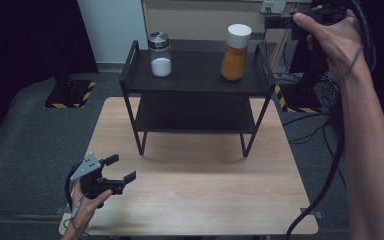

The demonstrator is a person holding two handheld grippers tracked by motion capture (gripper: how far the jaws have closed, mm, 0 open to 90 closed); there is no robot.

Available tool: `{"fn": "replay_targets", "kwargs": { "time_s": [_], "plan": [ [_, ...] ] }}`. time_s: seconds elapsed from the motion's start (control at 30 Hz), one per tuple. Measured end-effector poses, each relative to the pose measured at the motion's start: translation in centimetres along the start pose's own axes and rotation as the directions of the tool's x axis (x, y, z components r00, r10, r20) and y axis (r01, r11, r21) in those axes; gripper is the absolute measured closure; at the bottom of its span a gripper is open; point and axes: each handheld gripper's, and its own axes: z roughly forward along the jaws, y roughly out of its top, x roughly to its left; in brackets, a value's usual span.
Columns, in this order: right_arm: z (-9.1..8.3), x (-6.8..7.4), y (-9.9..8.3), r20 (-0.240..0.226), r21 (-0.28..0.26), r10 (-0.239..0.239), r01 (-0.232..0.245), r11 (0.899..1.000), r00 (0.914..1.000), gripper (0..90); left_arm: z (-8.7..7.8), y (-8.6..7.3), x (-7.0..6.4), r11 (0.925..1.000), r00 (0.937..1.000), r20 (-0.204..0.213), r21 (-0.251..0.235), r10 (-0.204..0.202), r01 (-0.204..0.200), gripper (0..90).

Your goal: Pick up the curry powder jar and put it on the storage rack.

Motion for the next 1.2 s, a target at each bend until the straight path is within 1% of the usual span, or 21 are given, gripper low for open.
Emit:
{"fn": "replay_targets", "kwargs": {
  "time_s": [0.07,0.13,0.2,0.23,0.3,0.33,0.4,0.47,0.53,0.6,0.67,0.7,0.77,0.83,0.9,0.97,1.07,1.17,1.2],
  "plan": [
    [-0.5,0.1,-0.6,-0.002,-0.003,-0.015,0.015,1.0,0.9999,5.2,0.0,0.0,0.0,1.0,1.0,-0.001,0.004,0.004,-0.004,2.1],
    [-0.9,-0.1,-1.2,-0.029,-0.004,-0.024,0.024,1.0,0.9993,5.5,-0.1,0.0,0.0,1.0,1.0,-0.003,0.002,0.002,-0.002,2.2],
    [-1.5,0.2,-2.0,-0.033,-0.011,-0.047,0.047,0.999,0.9983,5.6,0.0,0.0,0.0,1.0,1.0,-0.004,0.003,-0.001,0.001,2.1],
    [-1.7,0.2,-2.4,-0.042,-0.018,-0.056,0.056,0.998,0.9975,5.7,0.0,0.0,0.0,1.0,1.0,-0.005,0.003,-0.003,0.003,2.1],
    [-2.1,0.2,-3.4,-0.075,-0.029,-0.072,0.07,0.997,0.9945,6.0,0.0,0.0,0.0,1.0,1.0,-0.005,0.005,-0.002,0.002,2.1],
    [-2.3,0.3,-3.7,-0.082,-0.032,-0.084,0.081,0.996,0.9931,6.0,0.0,0.0,-0.1,1.0,1.0,-0.006,0.006,0.0,0.0,2.1],
    [-2.6,0.5,-4.7,-0.112,-0.041,-0.098,0.094,0.995,0.9889,5.8,0.0,0.0,-0.2,1.0,1.0,-0.006,0.006,0.003,-0.003,2.1],
    [-2.7,0.7,-5.8,-0.147,-0.05,-0.116,0.11,0.993,0.9823,5.8,0.0,0.0,-0.2,1.0,1.0,-0.007,0.004,0.004,-0.004,2.1],
    [-2.8,0.7,-6.8,-0.185,-0.051,-0.124,0.116,0.992,0.975,6.0,0.0,0.0,-0.2,1.0,1.0,-0.008,0.006,0.004,-0.004,2.1],
    [-2.8,1.1,-7.6,-0.197,-0.045,-0.14,0.134,0.99,0.9703,6.0,0.0,0.0,-0.2,1.0,1.0,-0.009,0.004,0.003,-0.003,2.1],
    [-2.8,1.2,-8.6,-0.226,-0.045,-0.142,0.135,0.99,0.9637,6.0,-0.1,-0.1,-0.3,1.0,0.9999,-0.01,0.002,0.004,-0.004,2.1],
    [-2.9,1.3,-9.1,-0.231,-0.047,-0.147,0.14,0.989,0.9618,6.0,-0.1,-0.1,-0.3,1.0,0.9999,-0.011,0.002,0.005,-0.005,2.2],
    [-3.2,1.7,-10.1,-0.229,-0.061,-0.173,0.163,0.985,0.958,6.0,-0.1,-0.1,-0.3,1.0,0.9999,-0.011,0.003,0.002,-0.002,2.1],
    [-3.3,1.7,-11.2,-0.25,-0.067,-0.167,0.155,0.986,0.9536,5.7,-0.1,-0.1,-0.3,1.0,0.9999,-0.011,0.003,0.005,-0.005,2.2],
    [-3.5,2.1,-12.3,-0.24,-0.064,-0.184,0.174,0.983,0.9531,5.6,-0.1,-0.1,-0.3,1.0,0.9999,-0.012,0.002,0.006,-0.006,2.1],
    [-3.6,2.1,-13.5,-0.251,-0.07,-0.187,0.175,0.982,0.9497,5.6,0.0,0.0,-0.3,1.0,0.9999,-0.012,0.004,0.006,-0.006,2.1],
    [-3.8,2.7,-15.5,-0.229,-0.082,-0.208,0.194,0.978,0.951,5.3,0.0,0.0,-0.5,0.9999,0.9998,-0.013,0.005,0.013,-0.012,2.1],
    [-3.8,3.4,-17.6,-0.208,-0.09,-0.208,0.193,0.977,0.9558,4.9,-0.1,-0.1,-0.5,0.9999,0.9998,-0.013,0.001,0.015,-0.015,2.1],
    [-3.8,3.7,-18.3,-0.193,-0.093,-0.219,0.204,0.975,0.9565,4.8,-0.1,-0.1,-0.5,0.9999,0.9998,-0.013,0.0,0.015,-0.015,2.1]
  ]
}}
